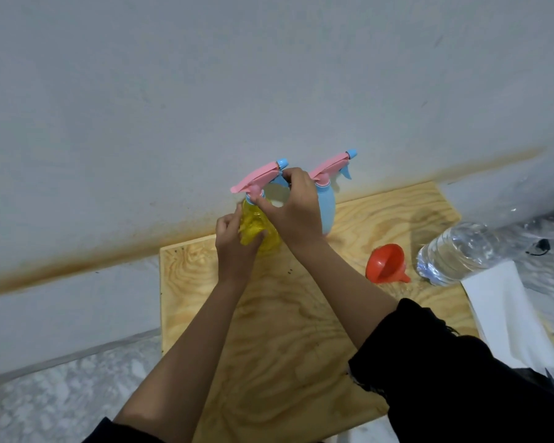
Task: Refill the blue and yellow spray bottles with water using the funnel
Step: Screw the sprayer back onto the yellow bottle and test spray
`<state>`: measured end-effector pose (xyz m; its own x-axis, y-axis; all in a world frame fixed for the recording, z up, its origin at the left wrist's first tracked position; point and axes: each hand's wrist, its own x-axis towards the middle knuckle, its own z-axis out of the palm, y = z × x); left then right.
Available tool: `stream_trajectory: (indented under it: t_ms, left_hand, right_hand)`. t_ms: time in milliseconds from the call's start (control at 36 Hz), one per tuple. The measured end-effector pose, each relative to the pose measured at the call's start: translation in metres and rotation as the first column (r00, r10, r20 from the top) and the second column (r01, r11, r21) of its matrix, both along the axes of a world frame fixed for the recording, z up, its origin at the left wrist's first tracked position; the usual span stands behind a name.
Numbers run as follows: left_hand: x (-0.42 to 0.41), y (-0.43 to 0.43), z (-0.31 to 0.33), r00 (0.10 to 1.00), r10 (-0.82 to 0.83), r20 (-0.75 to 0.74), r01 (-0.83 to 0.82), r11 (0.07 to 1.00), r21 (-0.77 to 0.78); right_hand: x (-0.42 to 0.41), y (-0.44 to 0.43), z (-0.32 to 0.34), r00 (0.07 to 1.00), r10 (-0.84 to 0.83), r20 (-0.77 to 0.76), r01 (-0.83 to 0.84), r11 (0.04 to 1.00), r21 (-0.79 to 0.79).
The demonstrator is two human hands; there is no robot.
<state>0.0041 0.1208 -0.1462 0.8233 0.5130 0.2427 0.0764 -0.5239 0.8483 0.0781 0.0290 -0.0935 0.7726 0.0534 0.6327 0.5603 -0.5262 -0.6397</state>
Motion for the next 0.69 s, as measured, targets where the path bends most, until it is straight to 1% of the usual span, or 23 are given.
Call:
stream_trajectory:
  t_ms: [139,194,278,361,472,556,639,694]
  left_hand:
    - [-0.001,-0.004,0.001,1.000,0.013,0.014,-0.013,0.999,0.038]
    - [-0.003,-0.004,0.001,1.000,0.019,0.013,-0.019,0.999,0.030]
    - [-0.003,-0.006,0.001,1.000,0.025,0.012,-0.025,0.999,0.041]
    - [-0.007,-0.012,0.004,0.999,0.042,0.023,-0.044,0.998,0.050]
    - [-0.015,-0.019,0.007,0.998,0.051,0.041,-0.054,0.996,0.068]
    - [-0.025,-0.033,0.014,0.999,-0.021,0.040,0.018,0.998,0.065]
    - [-0.028,-0.050,0.029,0.985,-0.168,0.034,0.168,0.986,-0.013]
    - [-0.020,-0.063,0.039,0.954,-0.299,0.033,0.300,0.954,-0.014]
  right_hand:
    - [0.001,-0.004,0.002,1.000,0.017,0.016,-0.016,0.999,-0.039]
    - [-0.001,-0.006,0.004,0.999,0.034,0.023,-0.033,0.998,-0.043]
    - [-0.003,-0.010,0.007,0.997,0.076,0.003,-0.076,0.997,-0.028]
    - [-0.004,-0.017,0.005,0.996,0.092,-0.018,-0.092,0.994,-0.055]
    - [-0.014,-0.031,0.008,0.997,0.062,-0.049,-0.065,0.996,-0.067]
    - [-0.028,-0.053,0.014,0.994,0.011,-0.106,-0.014,0.999,-0.033]
    - [-0.046,-0.082,0.018,0.961,-0.029,-0.274,0.040,0.999,0.033]
    - [-0.056,-0.104,0.012,0.920,-0.080,-0.385,0.087,0.996,0.001]
